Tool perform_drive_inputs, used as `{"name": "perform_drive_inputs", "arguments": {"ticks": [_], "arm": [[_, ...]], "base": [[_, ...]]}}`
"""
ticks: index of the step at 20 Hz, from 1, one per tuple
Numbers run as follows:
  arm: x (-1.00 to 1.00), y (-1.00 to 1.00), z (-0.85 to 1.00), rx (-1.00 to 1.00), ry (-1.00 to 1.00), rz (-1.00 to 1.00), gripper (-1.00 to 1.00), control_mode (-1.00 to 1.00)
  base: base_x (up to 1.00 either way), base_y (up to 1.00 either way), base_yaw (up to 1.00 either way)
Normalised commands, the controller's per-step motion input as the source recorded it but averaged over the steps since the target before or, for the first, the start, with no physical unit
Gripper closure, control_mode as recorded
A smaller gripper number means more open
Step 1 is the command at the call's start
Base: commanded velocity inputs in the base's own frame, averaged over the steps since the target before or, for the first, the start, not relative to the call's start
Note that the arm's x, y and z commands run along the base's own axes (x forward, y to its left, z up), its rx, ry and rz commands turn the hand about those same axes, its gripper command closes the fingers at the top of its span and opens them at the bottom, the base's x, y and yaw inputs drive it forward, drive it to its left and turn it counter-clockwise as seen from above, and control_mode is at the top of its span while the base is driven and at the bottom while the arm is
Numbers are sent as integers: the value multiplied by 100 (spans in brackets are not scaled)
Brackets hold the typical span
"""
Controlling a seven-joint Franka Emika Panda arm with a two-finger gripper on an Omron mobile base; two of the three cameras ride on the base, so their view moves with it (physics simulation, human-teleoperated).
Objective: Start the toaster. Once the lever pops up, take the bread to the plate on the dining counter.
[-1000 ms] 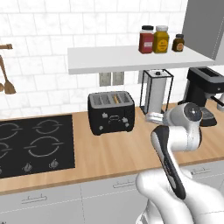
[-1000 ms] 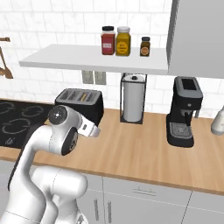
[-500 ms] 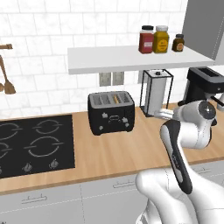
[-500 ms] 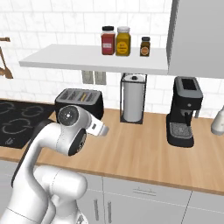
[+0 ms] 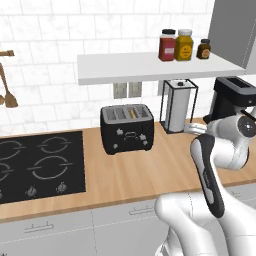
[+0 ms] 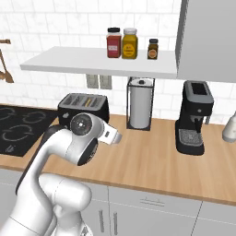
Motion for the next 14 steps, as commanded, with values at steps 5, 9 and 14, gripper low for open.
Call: {"name": "perform_drive_inputs", "arguments": {"ticks": [5,9,14], "arm": [[0,0,0,0,0,0,-100,-100],[0,0,0,0,0,0,-100,-100],[0,0,0,0,0,0,-100,-100]], "base": [[0,0,0],[0,0,0],[0,0,0]]}}
